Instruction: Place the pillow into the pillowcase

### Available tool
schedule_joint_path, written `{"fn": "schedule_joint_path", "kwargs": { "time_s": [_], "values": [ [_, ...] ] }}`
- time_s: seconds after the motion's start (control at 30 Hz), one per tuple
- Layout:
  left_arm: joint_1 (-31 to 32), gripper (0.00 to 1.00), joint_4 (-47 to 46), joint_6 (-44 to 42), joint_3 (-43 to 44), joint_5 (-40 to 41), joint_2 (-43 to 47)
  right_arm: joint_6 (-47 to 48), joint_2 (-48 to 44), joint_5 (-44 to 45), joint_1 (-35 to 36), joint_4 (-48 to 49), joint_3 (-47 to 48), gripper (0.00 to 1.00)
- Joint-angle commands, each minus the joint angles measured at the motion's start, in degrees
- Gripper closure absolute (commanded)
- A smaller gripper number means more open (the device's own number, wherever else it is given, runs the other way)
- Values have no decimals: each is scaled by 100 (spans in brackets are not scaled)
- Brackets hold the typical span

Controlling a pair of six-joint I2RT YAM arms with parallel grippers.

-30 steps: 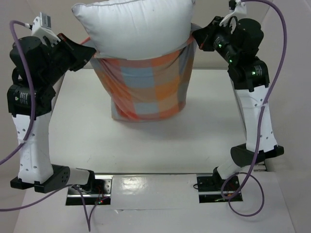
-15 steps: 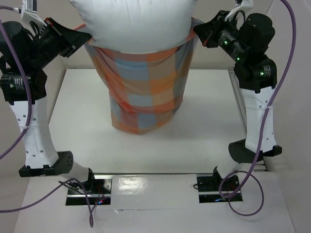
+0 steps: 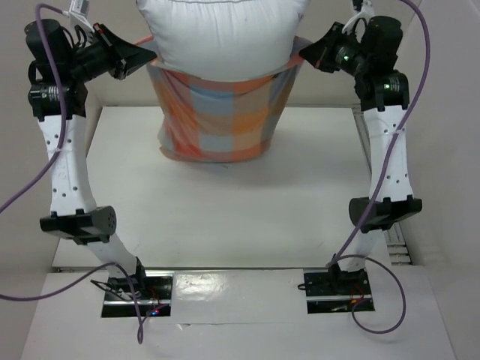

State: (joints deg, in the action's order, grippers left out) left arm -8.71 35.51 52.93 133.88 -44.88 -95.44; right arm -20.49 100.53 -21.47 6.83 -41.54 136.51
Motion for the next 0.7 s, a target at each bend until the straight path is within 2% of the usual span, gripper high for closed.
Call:
{"fn": "schedule_joint_path", "kwargs": {
  "time_s": [0.0,0.03,0.1,0.13,0.23,0.3,0.33,0.37,0.47,0.5,0.57,0.67],
  "values": [
    [-551,100,-1026,726,656,-186,-80,-980,-523,-1062,-1243,1399,818,100],
    [-640,100,-1254,893,474,-448,-80,-1296,-752,-1383,-1446,2473,-80,100],
    [-877,100,-1851,1307,53,-617,60,-2167,-1253,-1910,-1991,3420,-982,100],
    [-930,100,-1985,1395,-72,-618,60,-2309,-1255,-2026,-2149,3625,-1264,100],
    [-992,100,-2240,1528,-353,-759,191,-2082,-1167,-2185,-2256,3100,-1476,100],
    [-992,100,-2241,1405,-538,-759,340,-2291,-1464,-2456,-2256,3396,-2511,100],
    [-923,100,-2293,1344,-782,-811,411,-2441,-1605,-2510,-2256,3972,-3315,100],
    [-870,100,-2294,1178,-933,-872,473,-2703,-1720,-2511,-2256,4213,-3602,100],
    [-292,100,-2241,922,-1425,-873,588,-2785,-1696,-2572,-1863,4409,-3693,100],
    [-289,100,-2241,860,-1427,-873,588,-2785,-1695,-2572,-1739,4409,-3641,100],
    [140,100,-2032,728,-1305,-951,378,-2846,-1624,-2520,-1449,4609,-3527,100],
    [388,100,-1917,640,-962,-952,263,-3127,-1379,-2520,-1395,4943,-3089,100]
  ]
}}
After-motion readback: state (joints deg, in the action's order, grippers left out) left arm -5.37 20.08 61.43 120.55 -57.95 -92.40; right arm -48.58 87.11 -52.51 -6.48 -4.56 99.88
